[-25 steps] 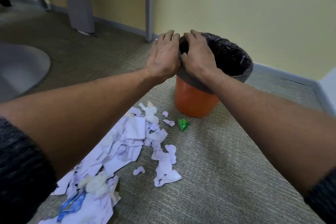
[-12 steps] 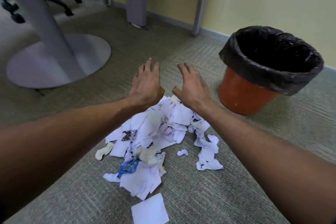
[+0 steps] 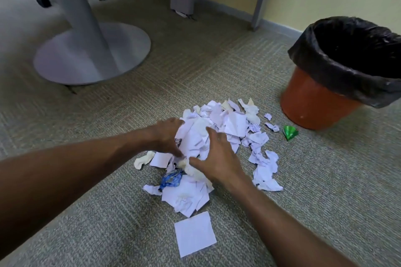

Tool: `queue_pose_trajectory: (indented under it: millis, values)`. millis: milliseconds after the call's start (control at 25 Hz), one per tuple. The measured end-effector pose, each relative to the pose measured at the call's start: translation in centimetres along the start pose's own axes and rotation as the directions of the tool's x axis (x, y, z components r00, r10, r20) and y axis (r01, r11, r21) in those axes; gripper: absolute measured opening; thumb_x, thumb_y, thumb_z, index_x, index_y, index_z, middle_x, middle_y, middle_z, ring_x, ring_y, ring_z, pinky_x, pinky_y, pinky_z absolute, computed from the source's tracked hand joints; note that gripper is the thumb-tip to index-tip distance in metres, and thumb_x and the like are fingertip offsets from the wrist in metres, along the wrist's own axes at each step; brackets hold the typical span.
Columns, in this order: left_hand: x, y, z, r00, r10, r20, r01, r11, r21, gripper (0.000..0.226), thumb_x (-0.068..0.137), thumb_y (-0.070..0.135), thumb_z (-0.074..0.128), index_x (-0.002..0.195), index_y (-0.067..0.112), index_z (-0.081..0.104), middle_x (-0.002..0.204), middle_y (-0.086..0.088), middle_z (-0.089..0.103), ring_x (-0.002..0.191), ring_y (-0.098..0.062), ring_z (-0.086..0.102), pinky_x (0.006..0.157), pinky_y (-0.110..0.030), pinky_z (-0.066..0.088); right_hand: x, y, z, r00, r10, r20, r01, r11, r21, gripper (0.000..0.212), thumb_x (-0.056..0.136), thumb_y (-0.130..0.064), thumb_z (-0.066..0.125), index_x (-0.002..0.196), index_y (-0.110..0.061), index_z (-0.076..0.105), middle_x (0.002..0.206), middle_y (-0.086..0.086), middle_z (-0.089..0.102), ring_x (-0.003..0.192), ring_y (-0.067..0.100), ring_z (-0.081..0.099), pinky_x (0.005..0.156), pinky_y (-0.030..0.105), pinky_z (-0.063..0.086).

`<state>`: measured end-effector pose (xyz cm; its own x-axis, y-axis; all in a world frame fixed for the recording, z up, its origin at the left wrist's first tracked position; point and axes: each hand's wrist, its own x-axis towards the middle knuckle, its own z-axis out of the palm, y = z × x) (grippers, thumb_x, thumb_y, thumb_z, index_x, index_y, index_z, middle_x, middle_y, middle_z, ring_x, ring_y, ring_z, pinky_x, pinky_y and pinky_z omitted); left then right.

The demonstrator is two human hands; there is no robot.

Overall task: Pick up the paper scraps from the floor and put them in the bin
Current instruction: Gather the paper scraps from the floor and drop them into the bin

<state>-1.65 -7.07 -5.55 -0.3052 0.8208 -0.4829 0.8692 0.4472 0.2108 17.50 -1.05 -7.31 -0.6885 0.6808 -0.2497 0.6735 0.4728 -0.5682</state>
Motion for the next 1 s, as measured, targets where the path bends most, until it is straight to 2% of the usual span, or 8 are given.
queue_pose_trajectory:
  millis: [160,240,360,480,600,760,1000]
  values:
    - [-1.2,-0.9,2.7,0.978,-0.014,0.209,-0.004,0.996,0.088,0.144,0.059,0.060,0.088,0.159,0.022,-0.008,0.168,-0.012,-0.006,0.153,-0.036,0.008,0.122,-0.047,0.022,-4.2,1.8,3.4,0.977,0.204,0.068,-0.205,0.979,0.013,0.127,0.065,-0.068,0.080,0.159,-0.028,0.004,0.163,0.009,0.017,0.147,0.031,0.031,0.109,0.045,0.041]
    - [-1.5,-0.9,3.7,0.970,-0.030,0.243,0.006,0.995,0.099,0.152,0.056,0.060,0.089,0.157,0.023,-0.018,0.166,-0.013,-0.016,0.154,-0.038,0.002,0.122,-0.051,0.021,-6.2,2.4,5.0,0.955,0.284,0.085,-0.282,0.959,-0.034,0.142,0.056,-0.072,0.083,0.159,-0.028,-0.005,0.164,0.010,0.008,0.149,0.031,0.027,0.108,0.046,0.042]
    - [-1.6,-1.0,4.8,0.967,-0.039,0.251,0.021,0.997,0.071,0.159,0.053,0.057,0.092,0.155,0.021,-0.025,0.164,-0.014,-0.020,0.153,-0.041,0.002,0.120,-0.053,0.024,-8.5,3.0,6.9,0.924,0.365,0.114,-0.343,0.923,-0.175,0.156,0.048,-0.074,0.085,0.157,-0.028,-0.018,0.166,0.008,-0.003,0.152,0.031,0.018,0.107,0.045,0.044]
    - [-1.7,-1.5,6.3,0.973,-0.051,0.227,0.038,0.997,0.060,0.166,0.046,0.059,0.093,0.154,0.020,-0.027,0.165,-0.013,-0.019,0.152,-0.042,0.005,0.120,-0.055,0.025,-10.2,3.4,8.5,0.935,0.338,0.105,-0.288,0.898,-0.333,0.160,0.050,-0.072,0.085,0.154,-0.028,-0.027,0.167,0.008,-0.008,0.152,0.029,0.016,0.103,0.041,0.046]
    - [-2.0,-2.3,7.5,0.977,-0.059,0.206,0.051,0.998,0.046,0.168,0.044,0.062,0.092,0.154,0.015,-0.025,0.166,-0.013,-0.013,0.152,-0.042,0.007,0.121,-0.053,0.023,-10.4,3.8,9.4,0.958,0.282,0.058,-0.239,0.891,-0.387,0.160,0.051,-0.070,0.086,0.152,-0.028,-0.031,0.166,0.011,-0.002,0.147,0.029,0.023,0.100,0.038,0.049]
    - [-2.8,-2.9,8.7,0.976,-0.094,0.195,0.082,0.994,0.071,0.168,0.042,0.065,0.091,0.155,0.016,-0.022,0.166,-0.010,-0.002,0.149,-0.046,0.010,0.118,-0.055,0.028,-8.2,4.3,8.9,0.979,0.203,0.010,-0.188,0.924,-0.332,0.154,0.057,-0.064,0.087,0.155,-0.027,-0.026,0.163,0.011,0.005,0.144,0.027,0.032,0.098,0.034,0.051]
    - [-3.6,-2.1,9.7,0.981,-0.096,0.170,0.078,0.991,0.111,0.160,0.048,0.066,0.089,0.157,0.015,-0.015,0.165,-0.012,0.002,0.147,-0.041,0.019,0.115,-0.050,0.034,-4.1,5.3,8.0,0.995,0.098,0.026,-0.090,0.973,-0.213,0.152,0.058,-0.054,0.092,0.155,-0.034,-0.022,0.163,0.011,0.002,0.150,0.030,0.027,0.102,0.041,0.051]
